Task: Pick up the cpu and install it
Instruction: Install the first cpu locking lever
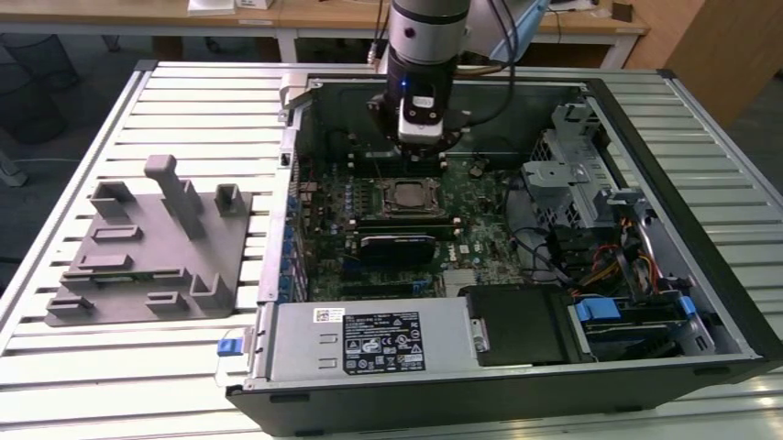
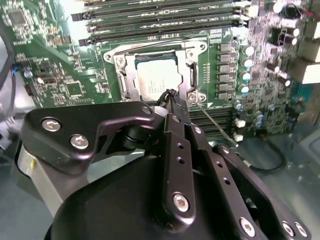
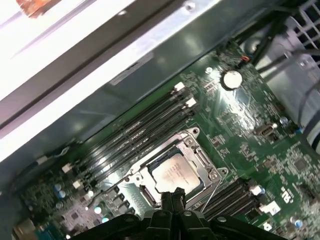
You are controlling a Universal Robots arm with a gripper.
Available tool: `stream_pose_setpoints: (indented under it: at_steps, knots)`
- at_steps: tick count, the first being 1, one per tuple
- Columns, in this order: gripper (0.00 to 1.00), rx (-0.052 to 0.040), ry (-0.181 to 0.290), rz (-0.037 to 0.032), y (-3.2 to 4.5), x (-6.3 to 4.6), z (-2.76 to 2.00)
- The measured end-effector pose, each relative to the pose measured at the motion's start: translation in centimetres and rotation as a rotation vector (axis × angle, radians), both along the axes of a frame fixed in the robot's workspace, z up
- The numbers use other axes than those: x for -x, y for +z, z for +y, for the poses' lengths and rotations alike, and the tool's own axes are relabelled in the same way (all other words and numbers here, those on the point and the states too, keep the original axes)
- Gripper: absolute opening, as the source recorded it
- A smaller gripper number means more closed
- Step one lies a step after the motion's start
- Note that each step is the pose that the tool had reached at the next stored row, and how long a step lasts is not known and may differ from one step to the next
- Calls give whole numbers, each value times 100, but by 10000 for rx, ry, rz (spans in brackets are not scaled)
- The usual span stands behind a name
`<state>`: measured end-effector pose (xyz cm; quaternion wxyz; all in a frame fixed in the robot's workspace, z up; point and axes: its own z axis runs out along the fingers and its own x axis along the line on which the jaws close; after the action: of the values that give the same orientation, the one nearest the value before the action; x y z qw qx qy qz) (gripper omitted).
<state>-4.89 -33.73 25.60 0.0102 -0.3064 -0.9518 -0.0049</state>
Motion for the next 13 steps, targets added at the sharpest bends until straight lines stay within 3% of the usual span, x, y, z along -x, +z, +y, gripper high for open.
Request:
stream_pose_setpoints:
  at_steps: [13]
  knots:
    - [11,1,2314,1,-7,0,0]
